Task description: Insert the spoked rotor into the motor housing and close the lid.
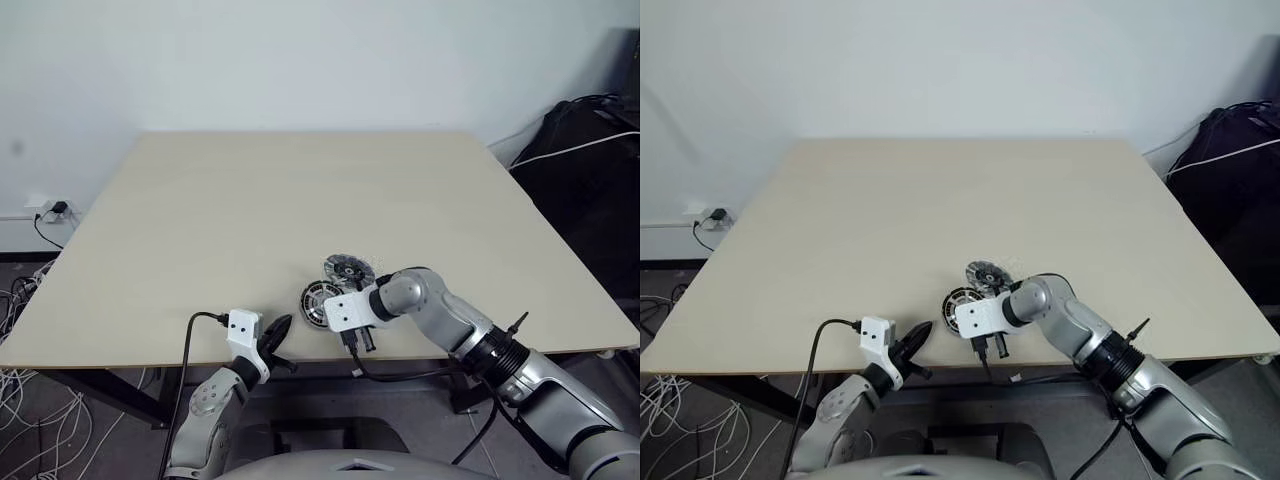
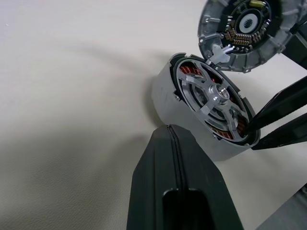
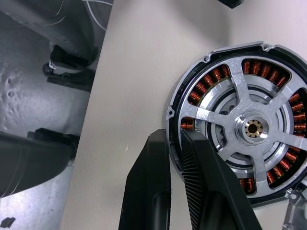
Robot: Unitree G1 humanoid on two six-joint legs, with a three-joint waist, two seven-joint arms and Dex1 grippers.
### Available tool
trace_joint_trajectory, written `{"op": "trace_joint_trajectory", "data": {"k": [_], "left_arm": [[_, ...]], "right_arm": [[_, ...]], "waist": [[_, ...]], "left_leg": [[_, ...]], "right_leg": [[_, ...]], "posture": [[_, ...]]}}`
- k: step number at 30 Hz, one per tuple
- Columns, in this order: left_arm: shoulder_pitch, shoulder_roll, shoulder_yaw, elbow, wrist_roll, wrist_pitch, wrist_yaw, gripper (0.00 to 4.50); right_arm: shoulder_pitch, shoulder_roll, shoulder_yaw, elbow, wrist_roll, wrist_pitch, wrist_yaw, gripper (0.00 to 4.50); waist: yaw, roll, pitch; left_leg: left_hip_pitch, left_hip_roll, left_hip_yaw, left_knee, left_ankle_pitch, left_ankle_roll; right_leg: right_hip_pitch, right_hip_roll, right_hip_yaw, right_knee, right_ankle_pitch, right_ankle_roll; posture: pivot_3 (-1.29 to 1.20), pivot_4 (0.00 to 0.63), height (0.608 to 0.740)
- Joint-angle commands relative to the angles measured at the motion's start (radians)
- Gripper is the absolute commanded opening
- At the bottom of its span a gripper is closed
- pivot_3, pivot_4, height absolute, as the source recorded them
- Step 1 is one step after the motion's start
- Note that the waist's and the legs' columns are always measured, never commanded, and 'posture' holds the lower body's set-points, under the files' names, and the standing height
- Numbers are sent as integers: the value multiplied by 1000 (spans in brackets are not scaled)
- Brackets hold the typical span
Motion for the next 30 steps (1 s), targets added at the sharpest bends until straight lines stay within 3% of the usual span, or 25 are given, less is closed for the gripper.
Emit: {"op": "trace_joint_trajectory", "data": {"k": [1,5,11,18,30], "left_arm": [[-13,-8,-3,-41,-12,-9,-5,0],[-15,-8,-3,-40,-13,-8,-5,0],[-16,-8,-4,-41,-14,-5,-6,0],[-18,-7,-6,-38,-18,0,-11,0],[-22,-3,-15,-29,-29,5,-19,0]], "right_arm": [[3,20,-55,-38,-3,45,-35,118],[22,48,-94,-73,6,126,-67,118],[42,121,-189,-169,13,424,-164,118],[58,135,-235,-297,70,710,-182,118],[29,41,-246,-418,207,853,-191,118]], "waist": [[-1,0,0],[-1,0,0],[1,0,1],[5,0,0],[3,0,0]], "left_leg": [[0,0,0,0,0,0],[3,0,0,0,-1,2],[3,1,0,0,0,2],[-4,0,0,0,1,-2],[-5,0,-1,0,-1,2]], "right_leg": [[0,0,0,0,0,0],[2,0,0,0,0,0],[2,0,0,1,1,-2],[-4,0,0,1,1,-2],[-5,0,-1,0,1,-2]], "posture": [[0,0,740],[0,0,740],[0,0,740],[0,0,740],[0,0,740]]}}
